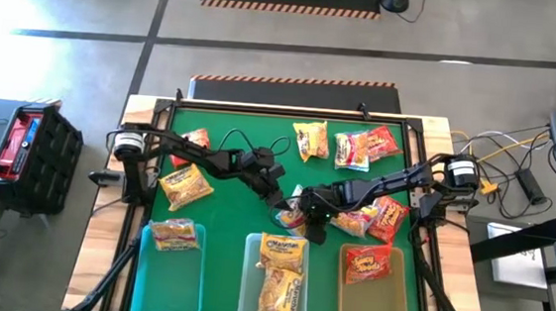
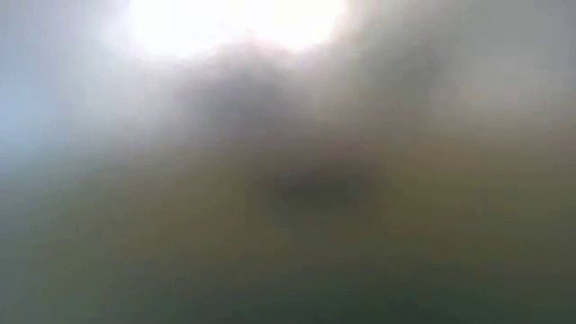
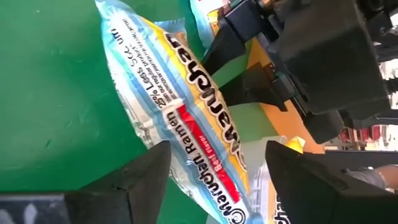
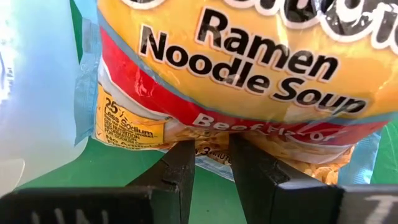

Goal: Sort Maruchan noodles
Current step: Put the blue noodle pack into the blue bin

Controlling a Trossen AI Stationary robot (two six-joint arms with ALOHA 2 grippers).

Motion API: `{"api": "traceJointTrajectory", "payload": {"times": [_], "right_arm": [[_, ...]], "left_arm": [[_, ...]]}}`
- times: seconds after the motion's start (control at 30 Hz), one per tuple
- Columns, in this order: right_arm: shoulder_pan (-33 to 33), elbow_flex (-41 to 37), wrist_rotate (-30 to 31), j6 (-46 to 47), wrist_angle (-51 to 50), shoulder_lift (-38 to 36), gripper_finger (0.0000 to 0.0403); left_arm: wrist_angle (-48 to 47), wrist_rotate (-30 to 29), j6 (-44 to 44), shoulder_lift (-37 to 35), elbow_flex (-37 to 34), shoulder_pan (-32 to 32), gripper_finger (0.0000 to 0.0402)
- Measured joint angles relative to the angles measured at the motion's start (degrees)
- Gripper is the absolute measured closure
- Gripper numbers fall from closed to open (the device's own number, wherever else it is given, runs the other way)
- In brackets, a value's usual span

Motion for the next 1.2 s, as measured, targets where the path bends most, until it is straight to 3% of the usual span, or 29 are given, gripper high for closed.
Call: {"api": "traceJointTrajectory", "payload": {"times": [0.43,1.03,1.2], "right_arm": [[-0.01,-0.11,0.08,-0.64,2.93,0.11,0.031],[-1.28,-0.17,3.27,-1.4,10.72,0.22,0.031],[-1.25,-0.17,3.26,-1.36,11.04,0.22,0.031]], "left_arm": [[1.11,-6.07,-2.18,0.35,0.02,-0.48,0.0117],[-1.34,-9.01,-3.72,0.35,0.02,-0.72,0.0118],[-2.63,-8.98,-3.38,0.35,0.02,-0.72,0.0146]]}}
